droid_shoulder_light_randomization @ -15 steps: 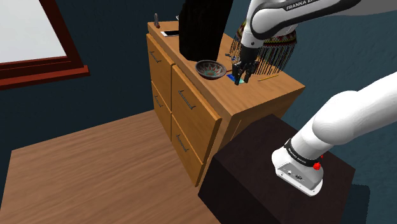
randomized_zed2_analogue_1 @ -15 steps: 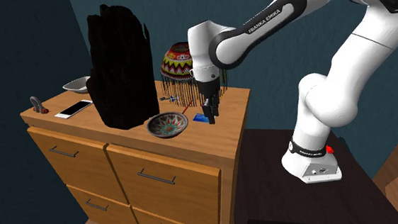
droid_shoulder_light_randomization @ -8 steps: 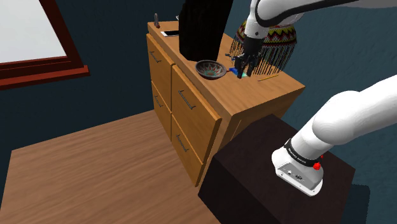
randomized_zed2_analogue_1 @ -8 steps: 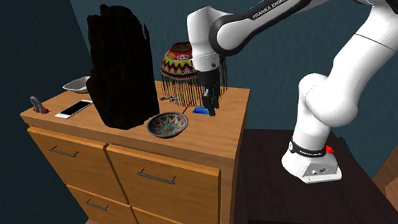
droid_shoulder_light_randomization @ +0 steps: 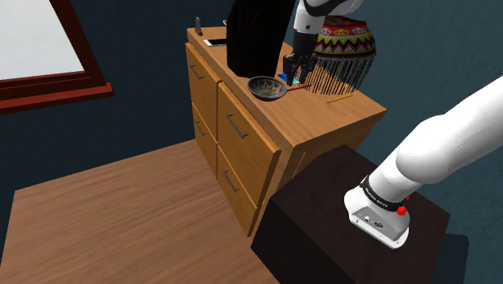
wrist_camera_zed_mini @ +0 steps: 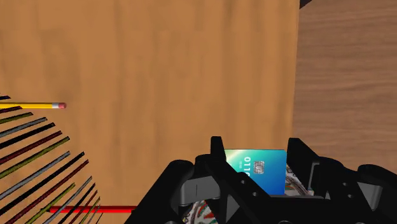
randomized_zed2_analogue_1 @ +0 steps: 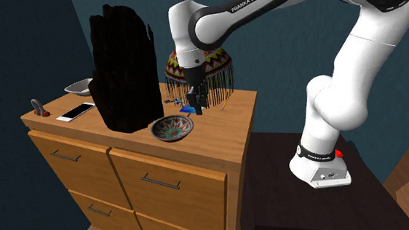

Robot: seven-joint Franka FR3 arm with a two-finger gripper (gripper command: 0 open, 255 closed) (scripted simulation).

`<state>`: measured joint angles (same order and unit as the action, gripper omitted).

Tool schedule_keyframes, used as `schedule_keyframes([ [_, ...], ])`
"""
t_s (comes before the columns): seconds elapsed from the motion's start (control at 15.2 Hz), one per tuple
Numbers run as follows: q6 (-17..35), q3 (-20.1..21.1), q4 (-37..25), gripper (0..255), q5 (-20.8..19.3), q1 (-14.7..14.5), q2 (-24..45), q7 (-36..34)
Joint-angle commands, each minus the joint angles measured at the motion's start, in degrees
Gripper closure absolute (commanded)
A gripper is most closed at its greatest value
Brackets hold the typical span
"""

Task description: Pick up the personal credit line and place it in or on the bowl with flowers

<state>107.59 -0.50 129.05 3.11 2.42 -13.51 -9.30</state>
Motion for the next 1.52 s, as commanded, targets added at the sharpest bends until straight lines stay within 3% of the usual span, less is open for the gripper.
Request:
schedule_keyframes([
  [0.0, -0.6, 0.3, -4.6, 255, 0.2, -0.3, 3.9, -0.5],
  [0.33, -2.9, 0.7, -17.4, 255, 0.3, -0.6, 14.4, -1.4],
  [1.45, 8.6, 0.8, -9.9, 255, 0.5, -0.7, 18.4, -0.8],
])
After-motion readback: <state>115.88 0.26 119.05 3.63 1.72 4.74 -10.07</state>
